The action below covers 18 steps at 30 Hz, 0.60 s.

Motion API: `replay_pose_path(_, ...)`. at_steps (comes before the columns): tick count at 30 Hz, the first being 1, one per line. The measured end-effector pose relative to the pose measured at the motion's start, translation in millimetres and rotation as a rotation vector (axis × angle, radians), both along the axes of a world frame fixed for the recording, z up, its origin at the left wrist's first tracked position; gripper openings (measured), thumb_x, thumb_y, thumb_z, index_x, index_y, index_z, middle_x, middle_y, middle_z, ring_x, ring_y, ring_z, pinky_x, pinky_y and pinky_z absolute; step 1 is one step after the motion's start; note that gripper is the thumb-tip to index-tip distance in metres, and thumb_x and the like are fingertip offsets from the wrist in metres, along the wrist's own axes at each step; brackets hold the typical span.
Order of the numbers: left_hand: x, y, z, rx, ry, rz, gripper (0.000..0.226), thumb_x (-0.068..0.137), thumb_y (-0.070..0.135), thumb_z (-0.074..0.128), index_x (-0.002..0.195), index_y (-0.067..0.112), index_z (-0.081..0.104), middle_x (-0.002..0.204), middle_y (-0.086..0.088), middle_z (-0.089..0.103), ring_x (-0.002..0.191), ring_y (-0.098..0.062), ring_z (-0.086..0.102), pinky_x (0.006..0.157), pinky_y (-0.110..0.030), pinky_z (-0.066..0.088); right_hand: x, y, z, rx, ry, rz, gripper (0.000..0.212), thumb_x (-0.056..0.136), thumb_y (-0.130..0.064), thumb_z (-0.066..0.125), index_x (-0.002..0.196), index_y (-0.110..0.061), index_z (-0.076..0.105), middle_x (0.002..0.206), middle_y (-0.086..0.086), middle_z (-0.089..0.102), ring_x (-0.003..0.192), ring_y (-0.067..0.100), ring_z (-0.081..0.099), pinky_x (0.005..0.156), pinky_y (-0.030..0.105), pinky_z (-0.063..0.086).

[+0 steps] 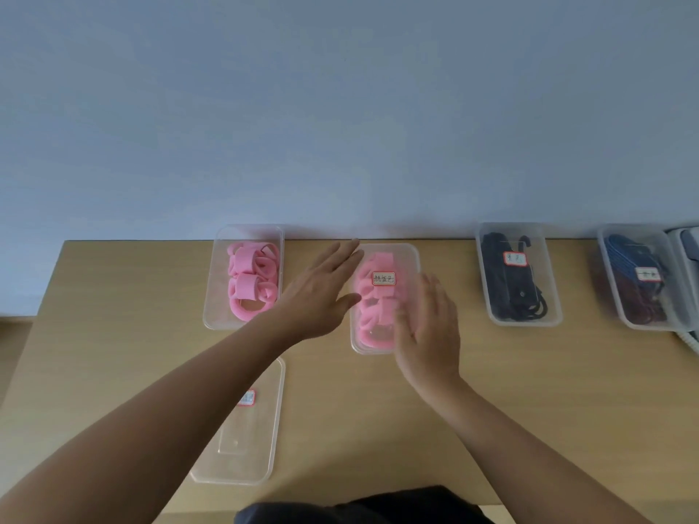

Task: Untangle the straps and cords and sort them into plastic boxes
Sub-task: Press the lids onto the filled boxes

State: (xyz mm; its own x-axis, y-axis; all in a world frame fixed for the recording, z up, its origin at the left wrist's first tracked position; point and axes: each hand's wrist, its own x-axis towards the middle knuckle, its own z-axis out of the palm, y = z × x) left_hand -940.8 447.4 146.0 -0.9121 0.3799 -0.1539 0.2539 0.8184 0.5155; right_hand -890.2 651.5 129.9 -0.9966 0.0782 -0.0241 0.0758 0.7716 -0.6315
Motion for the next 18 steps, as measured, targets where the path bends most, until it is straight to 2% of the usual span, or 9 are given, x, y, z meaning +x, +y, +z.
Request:
replay_pose_path(1,1.9,-1.4,-1.6,-0.032,0.006,-0.029,0.079,0.102,0.046,0.056,0.164,0.013,0.018,0.173,0.002,0.004,0.161,-0.019,0.0,0.13,-0.038,0.01,-2.7,1.3,-1.0,-0.099,-0.057,-0.125,0.063,0.098,-0.051,0.029,0.15,-0.016,0.038,0.147,0.009,0.048,0.138,0.029,0.04,0.113,0.043,0.035)
replay_pose_path(3,6.3,3.8,-5.6,-0.076,0.024,-0.036,0.085,0.103,0.056,0.046,0.165,0.012,0.006,0.172,0.002,-0.007,0.159,-0.015,-0.012,0.129,-0.031,-0.003,-12.2,1.2,-2.0,-0.149,-0.106,-0.183,0.057,0.101,-0.042,0.031,0.152,-0.016,0.036,0.141,0.007,0.053,0.131,0.026,0.047,0.107,0.039,0.039)
replay_pose_path(5,10.0,20.9,-11.4,-0.049,0.0,0.031,0.083,0.106,0.053,0.04,0.164,0.011,-0.003,0.17,0.001,-0.017,0.157,-0.014,-0.02,0.127,-0.028,-0.012,-22.1,1.4,-4.1,-0.065,-0.042,-0.032,0.054,0.106,-0.032,0.034,0.157,-0.017,0.026,0.156,0.005,0.038,0.144,0.021,0.034,0.116,0.037,0.031)
replay_pose_path(7,13.4,40.0,-18.4,-0.015,-0.031,0.126,0.08,0.108,0.052,0.032,0.161,0.01,-0.009,0.167,0.0,-0.024,0.156,-0.017,-0.024,0.124,-0.025,-0.018,-32.1,2.6,-7.4,0.04,-0.019,0.127,0.056,0.107,-0.033,0.029,0.159,-0.016,0.015,0.167,0.002,0.014,0.153,0.016,0.013,0.124,0.037,0.018)
replay_pose_path(9,16.9,51.7,-25.6,-0.025,0.006,0.175,0.081,0.105,0.058,0.021,0.16,0.006,-0.009,0.167,-0.005,-0.024,0.157,-0.021,-0.023,0.126,-0.028,-0.015,-38.2,3.9,-11.1,0.112,-0.025,0.227,0.056,0.108,-0.035,0.024,0.159,-0.016,0.01,0.168,0.001,0.004,0.154,0.012,0.002,0.125,0.036,0.012)
replay_pose_path(14,18.9,51.8,-43.9,-0.008,0.089,0.181,0.09,0.102,0.068,0.002,0.163,0.002,0.007,0.17,-0.008,-0.011,0.16,-0.022,-0.01,0.128,-0.031,-0.006,-39.1,4.2,-17.0,0.132,0.01,0.233,0.06,0.105,-0.042,0.013,0.158,-0.014,0.015,0.168,-0.002,0.005,0.153,0.006,0.003,0.125,0.031,0.014)
replay_pose_path(18,11.7,50.4,-43.9,-0.051,0.049,0.162,0.089,0.099,0.071,-0.001,0.162,0.008,-0.004,0.169,-0.003,-0.021,0.157,-0.017,-0.022,0.13,-0.037,-0.004,-43.1,0.2,-10.5,0.233,0.002,0.242,0.065,0.103,-0.041,0.008,0.158,-0.009,0.019,0.168,0.003,0.007,0.154,0.011,0.005,0.125,0.035,0.013)
